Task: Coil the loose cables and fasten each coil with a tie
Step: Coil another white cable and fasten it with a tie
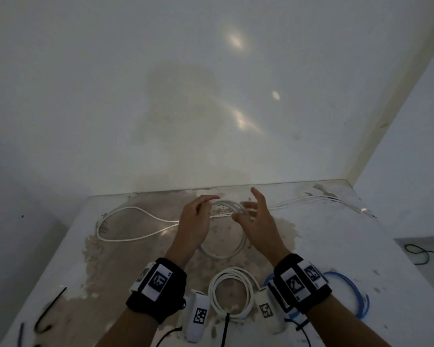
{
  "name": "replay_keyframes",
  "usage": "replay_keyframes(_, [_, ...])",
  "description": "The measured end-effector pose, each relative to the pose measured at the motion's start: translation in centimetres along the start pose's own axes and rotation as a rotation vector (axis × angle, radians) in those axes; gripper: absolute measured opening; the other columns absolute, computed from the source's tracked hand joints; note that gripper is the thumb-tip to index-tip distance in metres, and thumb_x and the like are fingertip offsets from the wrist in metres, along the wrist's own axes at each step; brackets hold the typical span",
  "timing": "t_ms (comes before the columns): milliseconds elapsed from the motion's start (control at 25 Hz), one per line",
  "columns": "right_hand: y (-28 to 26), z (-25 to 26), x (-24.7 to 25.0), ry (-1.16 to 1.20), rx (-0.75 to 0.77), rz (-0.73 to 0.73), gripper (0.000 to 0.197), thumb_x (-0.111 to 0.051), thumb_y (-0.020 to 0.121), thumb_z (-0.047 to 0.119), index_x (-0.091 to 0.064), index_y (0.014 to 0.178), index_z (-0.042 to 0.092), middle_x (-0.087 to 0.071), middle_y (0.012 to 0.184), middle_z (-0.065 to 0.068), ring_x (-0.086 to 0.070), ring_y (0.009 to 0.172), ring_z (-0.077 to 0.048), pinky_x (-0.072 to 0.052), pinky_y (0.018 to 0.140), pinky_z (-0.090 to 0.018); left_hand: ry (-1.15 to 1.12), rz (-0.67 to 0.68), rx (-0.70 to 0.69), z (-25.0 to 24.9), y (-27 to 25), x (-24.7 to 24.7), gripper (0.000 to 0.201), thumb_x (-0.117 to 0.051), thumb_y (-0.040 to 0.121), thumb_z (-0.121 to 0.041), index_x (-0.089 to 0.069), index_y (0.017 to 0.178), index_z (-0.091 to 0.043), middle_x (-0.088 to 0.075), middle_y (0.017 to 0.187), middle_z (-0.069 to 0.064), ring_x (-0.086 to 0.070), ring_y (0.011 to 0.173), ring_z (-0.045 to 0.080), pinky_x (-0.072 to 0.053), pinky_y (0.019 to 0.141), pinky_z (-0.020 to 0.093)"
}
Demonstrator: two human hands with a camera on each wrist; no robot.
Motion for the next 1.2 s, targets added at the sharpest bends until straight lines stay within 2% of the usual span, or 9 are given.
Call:
replay_keyframes(80, [0.2,0.4,-1.2,0.002,0.081,0.102,0.043,-0.062,0.095,0.022,-0.047,0.135,0.022,-0.063,0.105,0.006,-0.067,0.089,-0.012,-0.050,0.075,-0.021,-0.066,0.019,0.046,0.9,-0.1,0.4,0.031,-0.044,0.099,-0.014,-0.074,0.100,-0.021,-0.047,0.066,0.009,-0.038,0.059,0.041,-0.035,0.045,0.034])
replay_keyframes(160, [-0.6,0.2,-3.7,0.234,-0.027,0.253,0.020,-0.050,0.102,0.020,-0.057,0.119,0.011,-0.063,0.081,-0.003,-0.067,0.064,-0.023,-0.056,0.063,-0.033,-0.121,-0.025,0.072,2.0,0.0,1.4,0.031,-0.043,0.099,-0.013,-0.074,0.100,-0.020,-0.039,0.046,-0.008,-0.031,0.042,0.017,-0.026,0.044,0.024])
replay_keyframes(280, [-1.3,-0.6,-7.5,0.686,-0.312,0.350,0.021,-0.043,0.104,0.020,-0.061,0.105,0.007,-0.036,0.059,0.000,-0.036,0.041,-0.013,-0.037,0.040,-0.025,-0.211,-0.096,0.084,4.1,-0.6,3.4,0.029,-0.043,0.101,-0.013,-0.071,0.105,-0.016,-0.038,0.047,-0.012,-0.028,0.042,0.006,-0.024,0.044,0.021])
replay_keyframes(400, [-0.9,-0.8,-10.7,0.692,-0.384,0.353,0.028,-0.043,0.104,0.027,-0.060,0.088,0.012,-0.024,0.055,0.004,-0.017,0.039,-0.008,-0.018,0.035,-0.019,-0.296,-0.092,0.161,7.2,-1.9,5.7,0.027,-0.040,0.104,-0.018,-0.065,0.112,-0.016,-0.043,0.059,-0.001,-0.035,0.043,0.009,-0.031,0.043,0.022])
replay_keyframes(560, [-0.8,-2.3,-14.0,0.261,-0.299,0.295,0.037,-0.040,0.105,0.029,-0.046,0.069,0.020,-0.027,0.055,0.003,-0.019,0.040,-0.008,-0.017,0.040,-0.018,-0.245,-0.156,0.438,16.0,-4.3,12.4,0.031,-0.039,0.103,-0.031,-0.063,0.116,-0.016,-0.065,0.094,0.007,-0.063,0.075,0.020,-0.048,0.068,0.031])
replay_keyframes(720, [-1.5,-6.2,-17.0,0.192,-0.439,0.290,0.041,-0.041,0.104,0.032,-0.037,0.064,0.024,-0.027,0.049,0.006,-0.019,0.035,-0.007,-0.017,0.039,-0.013,0.308,-0.349,0.633,28.1,-10.8,25.6,0.021,-0.049,0.099,-0.023,-0.062,0.114,-0.015,-0.063,0.116,0.013,-0.061,0.102,0.033,-0.049,0.088,0.039])
replay_keyframes(800, [-1.8,-7.6,-17.7,0.212,-0.506,0.290,0.038,-0.041,0.104,0.032,-0.038,0.067,0.023,-0.026,0.046,0.008,-0.019,0.033,-0.007,-0.017,0.036,-0.012,0.529,-0.517,0.841,31.6,-14.9,31.5,0.027,-0.051,0.094,-0.023,-0.060,0.119,-0.018,-0.056,0.125,0.015,-0.055,0.108,0.037,-0.044,0.094,0.043])
replay_keyframes(880, [-1.9,-8.3,-18.3,0.243,-0.542,0.297,0.036,-0.040,0.104,0.033,-0.040,0.069,0.021,-0.025,0.045,0.008,-0.018,0.032,-0.007,-0.017,0.034,-0.012,0.699,-0.509,0.937,32.6,-16.5,34.3,0.032,-0.052,0.092,-0.024,-0.057,0.123,-0.021,-0.050,0.128,0.014,-0.050,0.112,0.037,-0.037,0.097,0.046])
replay_keyframes(1200, [-1.8,-7.0,-19.7,0.387,-0.567,0.325,0.033,-0.034,0.105,0.032,-0.047,0.079,0.015,-0.024,0.046,0.007,-0.019,0.030,-0.007,-0.020,0.031,-0.015,0.974,-0.232,0.569,34.2,-13.0,34.2,0.013,-0.057,0.091,-0.011,-0.069,0.093,-0.009,-0.060,0.099,0.016,-0.061,0.087,0.039,-0.045,0.080,0.045])
Point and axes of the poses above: each hand's wrist, its own y-axis towards the middle knuckle, its own x-axis out of the back of the hand, z = x × y, the point moved 7 cm from there along y, towards the middle knuckle
